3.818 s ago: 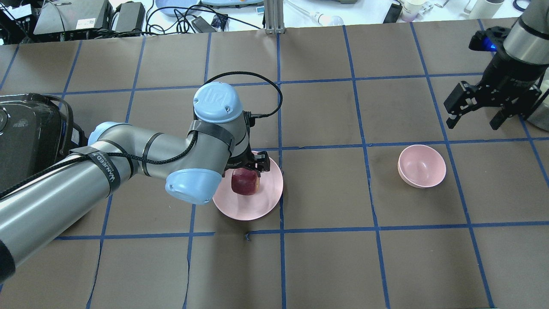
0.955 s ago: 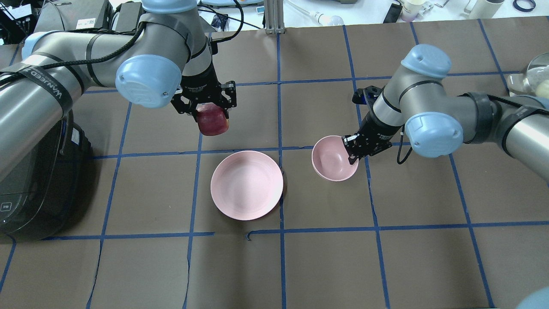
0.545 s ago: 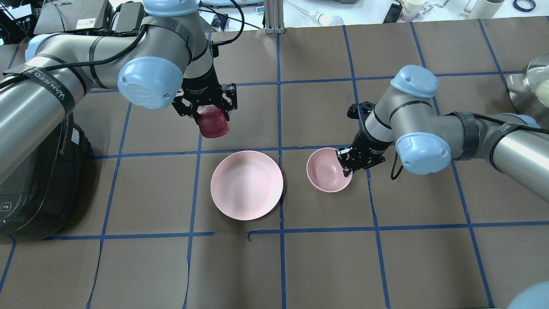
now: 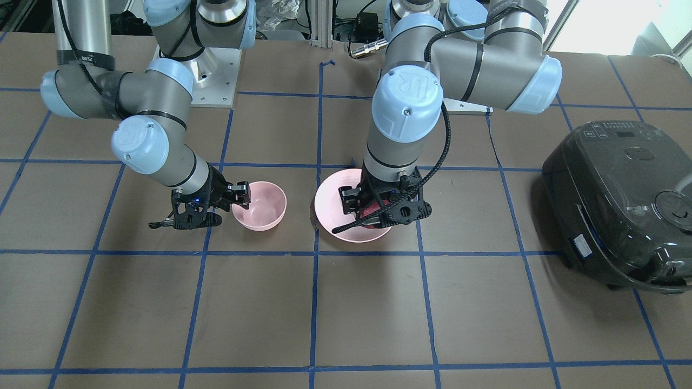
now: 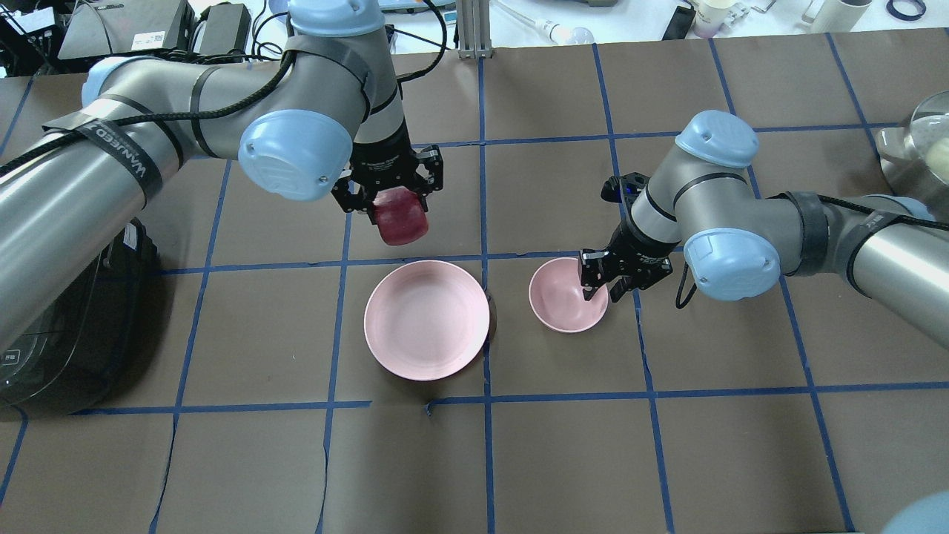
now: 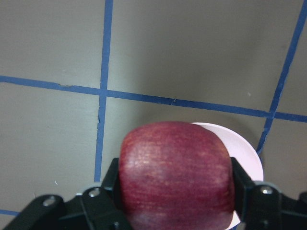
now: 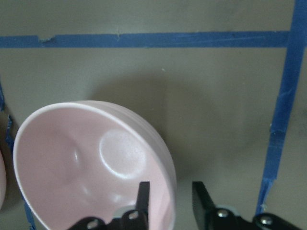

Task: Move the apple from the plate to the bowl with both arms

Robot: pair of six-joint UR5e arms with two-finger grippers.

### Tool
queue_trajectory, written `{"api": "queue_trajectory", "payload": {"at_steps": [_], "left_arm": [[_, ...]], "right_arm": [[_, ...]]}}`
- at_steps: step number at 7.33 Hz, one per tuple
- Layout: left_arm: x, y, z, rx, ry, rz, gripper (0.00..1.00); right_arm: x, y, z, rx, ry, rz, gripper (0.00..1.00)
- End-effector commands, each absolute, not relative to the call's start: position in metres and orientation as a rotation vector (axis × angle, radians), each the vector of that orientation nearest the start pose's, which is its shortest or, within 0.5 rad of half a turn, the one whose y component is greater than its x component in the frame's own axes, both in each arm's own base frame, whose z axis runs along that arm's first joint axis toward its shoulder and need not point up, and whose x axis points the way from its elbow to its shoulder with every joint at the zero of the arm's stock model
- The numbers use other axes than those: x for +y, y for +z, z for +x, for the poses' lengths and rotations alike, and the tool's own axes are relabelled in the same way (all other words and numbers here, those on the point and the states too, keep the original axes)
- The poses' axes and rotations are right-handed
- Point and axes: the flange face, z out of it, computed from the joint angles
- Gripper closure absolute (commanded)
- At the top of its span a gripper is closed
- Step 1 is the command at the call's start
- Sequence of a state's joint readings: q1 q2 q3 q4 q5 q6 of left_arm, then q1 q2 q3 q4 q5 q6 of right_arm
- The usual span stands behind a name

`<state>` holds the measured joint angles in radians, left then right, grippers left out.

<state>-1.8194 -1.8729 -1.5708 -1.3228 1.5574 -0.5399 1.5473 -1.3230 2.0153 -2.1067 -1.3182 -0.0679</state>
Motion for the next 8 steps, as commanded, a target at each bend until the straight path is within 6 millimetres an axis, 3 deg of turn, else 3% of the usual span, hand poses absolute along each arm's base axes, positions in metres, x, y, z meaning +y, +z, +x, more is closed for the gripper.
{"api": "queue_trajectory", "payload": {"at_steps": [1,2,3,5,7,8], "left_arm": [[-0.524,0.351,-0.318,3.095,0.099,-0.671,1.00],[-0.514,0.347,-0.340,3.082,0.095,-0.735,1.00],[-0.503,0.347,-0.368,3.099,0.031,-0.790,1.00],[-0.484,0.327,-0.412,3.084,0.030,-0.867,1.00],[-0.464,0.293,-0.458,3.091,0.022,-0.871,1.00],[-0.450,0.270,-0.479,3.089,0.038,-0.841,1.00]], "right_arm": [[-0.523,0.266,0.132,2.938,0.086,-0.048,0.00],[-0.536,0.292,0.117,3.013,0.073,-0.043,0.00],[-0.546,0.310,0.089,3.082,0.073,0.009,0.00],[-0.550,0.323,0.004,3.082,0.083,0.108,0.00],[-0.537,0.375,-0.001,3.082,0.070,0.125,0.00],[-0.535,0.378,-0.002,3.083,0.065,0.120,0.00]]}}
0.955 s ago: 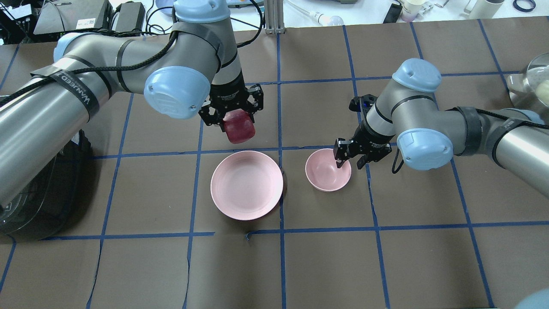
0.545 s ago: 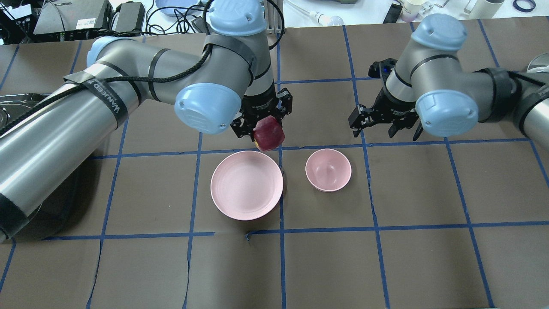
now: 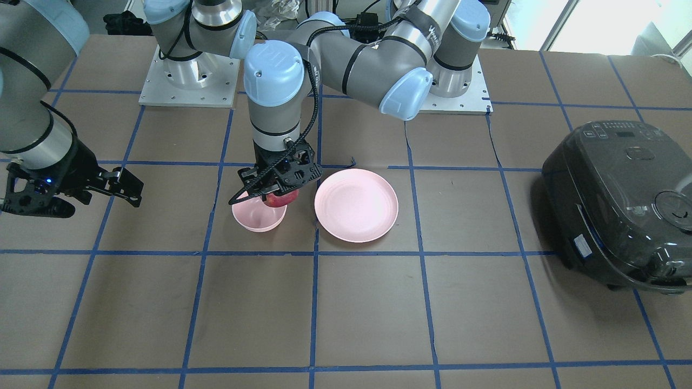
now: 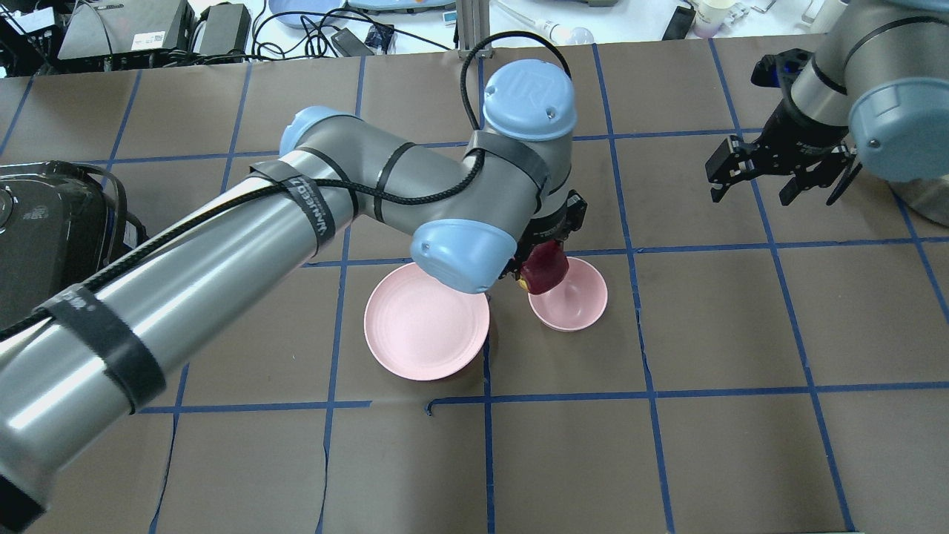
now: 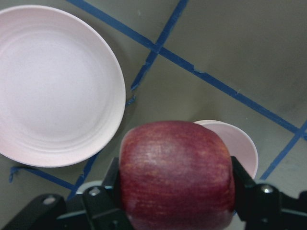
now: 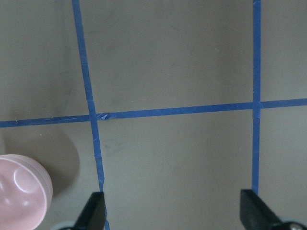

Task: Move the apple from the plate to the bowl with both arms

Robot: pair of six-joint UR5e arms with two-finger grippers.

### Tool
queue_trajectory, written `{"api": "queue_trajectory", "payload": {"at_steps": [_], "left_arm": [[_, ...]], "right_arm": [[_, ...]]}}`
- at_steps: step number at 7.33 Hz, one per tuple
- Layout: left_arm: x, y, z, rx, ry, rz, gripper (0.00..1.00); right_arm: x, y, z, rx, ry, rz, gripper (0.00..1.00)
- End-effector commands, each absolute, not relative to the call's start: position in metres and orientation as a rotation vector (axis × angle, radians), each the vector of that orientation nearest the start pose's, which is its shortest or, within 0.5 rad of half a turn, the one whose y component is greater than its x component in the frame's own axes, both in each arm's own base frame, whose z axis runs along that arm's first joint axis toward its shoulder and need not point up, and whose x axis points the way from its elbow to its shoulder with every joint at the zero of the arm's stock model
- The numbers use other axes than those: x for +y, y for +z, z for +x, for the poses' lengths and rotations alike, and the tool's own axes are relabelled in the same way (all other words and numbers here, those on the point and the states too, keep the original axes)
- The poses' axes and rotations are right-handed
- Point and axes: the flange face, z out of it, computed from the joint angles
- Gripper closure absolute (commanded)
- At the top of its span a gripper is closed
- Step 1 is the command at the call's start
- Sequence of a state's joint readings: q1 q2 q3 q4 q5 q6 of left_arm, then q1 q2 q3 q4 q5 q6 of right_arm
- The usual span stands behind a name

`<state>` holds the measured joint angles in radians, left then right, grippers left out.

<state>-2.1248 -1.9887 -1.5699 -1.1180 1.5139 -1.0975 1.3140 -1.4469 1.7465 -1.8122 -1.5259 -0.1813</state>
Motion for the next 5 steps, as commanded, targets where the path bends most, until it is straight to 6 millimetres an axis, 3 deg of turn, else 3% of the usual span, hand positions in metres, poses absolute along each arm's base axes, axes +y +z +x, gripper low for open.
{"api": "queue_trajectory", "payload": {"at_steps": [1,4,5], "left_arm": [[-0.449,0.255,-0.486,3.082,0.047,-0.824,1.00],[-0.455,0.222,-0.492,3.079,0.059,-0.799,1.00],[-0.456,0.220,-0.491,3.081,0.052,-0.762,1.00]], "right_arm": [[-0.533,0.376,-0.002,3.079,0.098,0.123,0.00],[-0.532,0.374,-0.003,3.078,0.110,0.125,0.00],[-0.532,0.374,-0.003,3.080,0.111,0.125,0.00]]}}
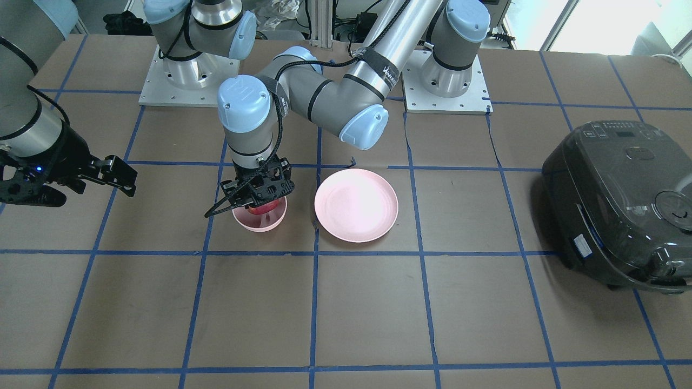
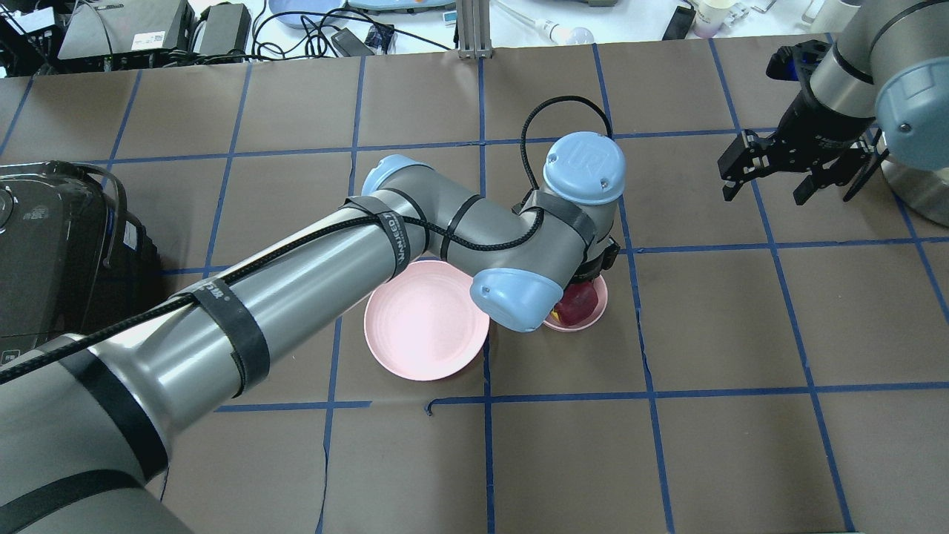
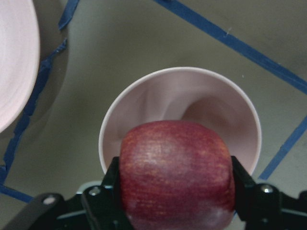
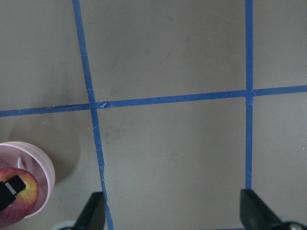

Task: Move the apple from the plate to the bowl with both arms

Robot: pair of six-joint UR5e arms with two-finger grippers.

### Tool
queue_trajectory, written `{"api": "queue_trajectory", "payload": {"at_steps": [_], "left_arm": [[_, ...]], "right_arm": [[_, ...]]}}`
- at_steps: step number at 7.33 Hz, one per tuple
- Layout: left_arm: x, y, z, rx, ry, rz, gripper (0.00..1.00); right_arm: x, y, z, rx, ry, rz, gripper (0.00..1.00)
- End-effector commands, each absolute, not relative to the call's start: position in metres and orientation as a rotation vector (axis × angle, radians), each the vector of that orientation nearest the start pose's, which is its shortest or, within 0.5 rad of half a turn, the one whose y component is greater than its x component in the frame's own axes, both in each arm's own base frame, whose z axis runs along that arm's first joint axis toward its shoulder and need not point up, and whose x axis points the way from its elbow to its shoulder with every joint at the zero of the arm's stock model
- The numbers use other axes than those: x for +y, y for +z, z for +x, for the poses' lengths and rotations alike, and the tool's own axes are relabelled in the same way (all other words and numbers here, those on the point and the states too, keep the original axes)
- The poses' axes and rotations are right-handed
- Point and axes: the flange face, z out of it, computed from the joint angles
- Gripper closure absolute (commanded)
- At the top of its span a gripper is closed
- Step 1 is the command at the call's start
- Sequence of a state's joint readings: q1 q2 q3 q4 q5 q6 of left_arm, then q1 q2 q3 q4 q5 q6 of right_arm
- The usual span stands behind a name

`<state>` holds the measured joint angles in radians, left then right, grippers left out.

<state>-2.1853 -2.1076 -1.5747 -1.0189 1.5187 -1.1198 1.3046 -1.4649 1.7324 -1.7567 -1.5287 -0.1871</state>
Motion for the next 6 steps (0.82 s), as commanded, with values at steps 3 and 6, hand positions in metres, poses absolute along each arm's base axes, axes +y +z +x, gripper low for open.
{"api": "queue_trajectory", "payload": {"at_steps": [3,6], "left_arm": [[-0.467,0.241,-0.481,3.140,-0.048,-0.373,0.02],[-0.524,0.315,-0.393,3.167,-0.088,-0.286,0.00]], "right_arm": [[-0.537,0.387,-0.004,3.087,0.067,0.122,0.00],[-0.540,0.423,-0.013,3.188,-0.016,0.155,0.00]]}}
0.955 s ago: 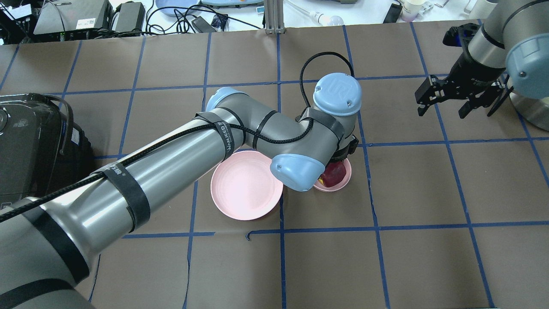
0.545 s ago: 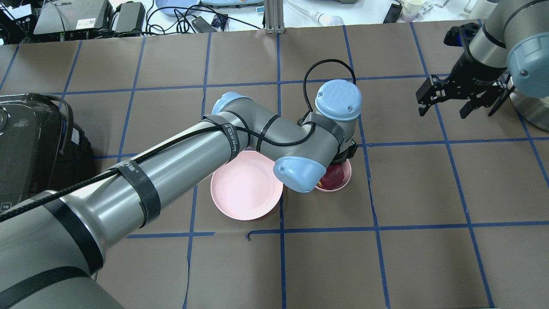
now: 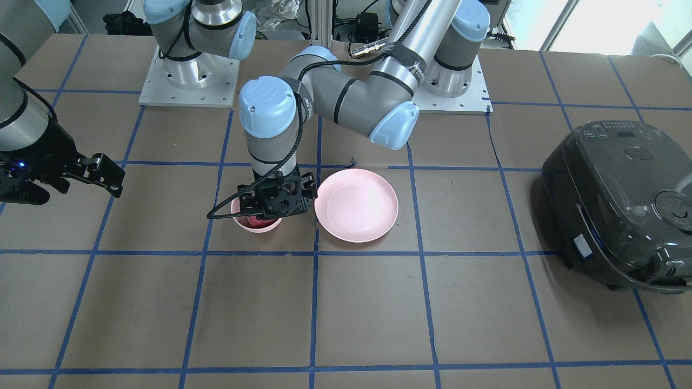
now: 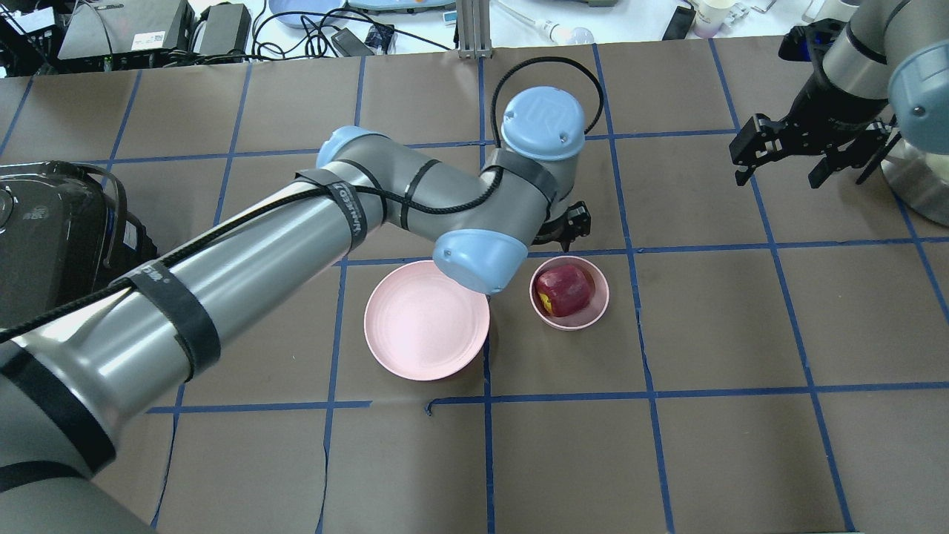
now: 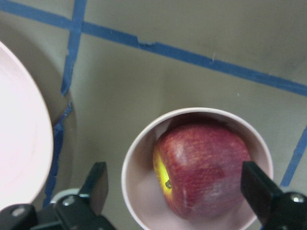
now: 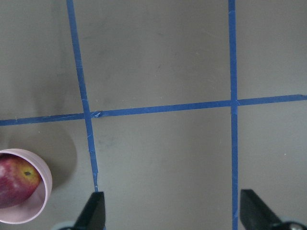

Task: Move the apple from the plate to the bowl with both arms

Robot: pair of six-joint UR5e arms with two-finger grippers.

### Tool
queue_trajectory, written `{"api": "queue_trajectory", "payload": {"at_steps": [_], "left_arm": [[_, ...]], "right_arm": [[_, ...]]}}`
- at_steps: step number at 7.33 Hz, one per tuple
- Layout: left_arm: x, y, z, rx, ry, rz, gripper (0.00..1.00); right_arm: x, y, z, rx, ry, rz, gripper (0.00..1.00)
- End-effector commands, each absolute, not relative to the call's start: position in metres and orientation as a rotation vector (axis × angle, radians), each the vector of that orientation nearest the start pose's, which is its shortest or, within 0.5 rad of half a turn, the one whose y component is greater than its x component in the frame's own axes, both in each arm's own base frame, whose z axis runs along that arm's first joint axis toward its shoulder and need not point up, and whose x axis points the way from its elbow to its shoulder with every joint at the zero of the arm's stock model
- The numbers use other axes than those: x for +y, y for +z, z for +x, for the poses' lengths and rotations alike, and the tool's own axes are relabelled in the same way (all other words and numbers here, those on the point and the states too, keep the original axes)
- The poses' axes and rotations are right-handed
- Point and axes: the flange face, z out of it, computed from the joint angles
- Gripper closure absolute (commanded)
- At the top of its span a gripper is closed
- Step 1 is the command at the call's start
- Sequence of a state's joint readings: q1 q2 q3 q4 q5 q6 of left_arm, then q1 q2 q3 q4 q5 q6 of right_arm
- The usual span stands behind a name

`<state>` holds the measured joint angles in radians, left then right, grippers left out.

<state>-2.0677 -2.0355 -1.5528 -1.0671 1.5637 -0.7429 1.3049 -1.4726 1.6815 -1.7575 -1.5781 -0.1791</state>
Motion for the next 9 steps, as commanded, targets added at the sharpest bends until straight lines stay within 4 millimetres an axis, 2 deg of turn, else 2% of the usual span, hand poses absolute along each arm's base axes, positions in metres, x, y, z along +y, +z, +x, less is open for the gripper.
{"api": "queue_trajectory", "payload": {"at_steps": [1,2,3,4,5,6,7,8,9], "left_arm": [[-0.533,0.350,-0.354,3.161,-0.060,-0.168,0.00],[-0.536,0.390,-0.313,3.157,-0.061,-0.018,0.00],[-0.528,0.423,-0.272,3.134,-0.071,0.197,0.00],[-0.526,0.450,-0.238,3.140,-0.137,0.173,0.00],[-0.514,0.484,-0.216,3.150,-0.215,0.134,0.00],[-0.507,0.505,-0.197,3.138,-0.272,0.144,0.00],[-0.500,0.518,-0.187,3.129,-0.294,0.148,0.00],[-0.490,0.527,-0.181,3.128,-0.263,0.136,0.00],[-0.483,0.534,-0.180,3.128,-0.258,0.129,0.00]], "right_arm": [[-0.543,0.442,-0.011,3.189,-0.069,0.154,0.00],[-0.537,0.450,-0.005,3.175,-0.045,0.251,0.00],[-0.527,0.464,0.009,3.166,-0.055,0.303,0.00],[-0.518,0.477,0.044,3.170,-0.097,0.234,0.00],[-0.511,0.482,0.088,3.179,-0.123,0.218,0.00],[-0.504,0.483,0.123,3.162,-0.132,0.233,0.00],[-0.501,0.483,0.131,3.162,-0.118,0.214,0.00],[-0.497,0.483,0.128,3.165,-0.072,0.220,0.00],[-0.495,0.493,0.130,3.166,-0.069,0.215,0.00]]}}
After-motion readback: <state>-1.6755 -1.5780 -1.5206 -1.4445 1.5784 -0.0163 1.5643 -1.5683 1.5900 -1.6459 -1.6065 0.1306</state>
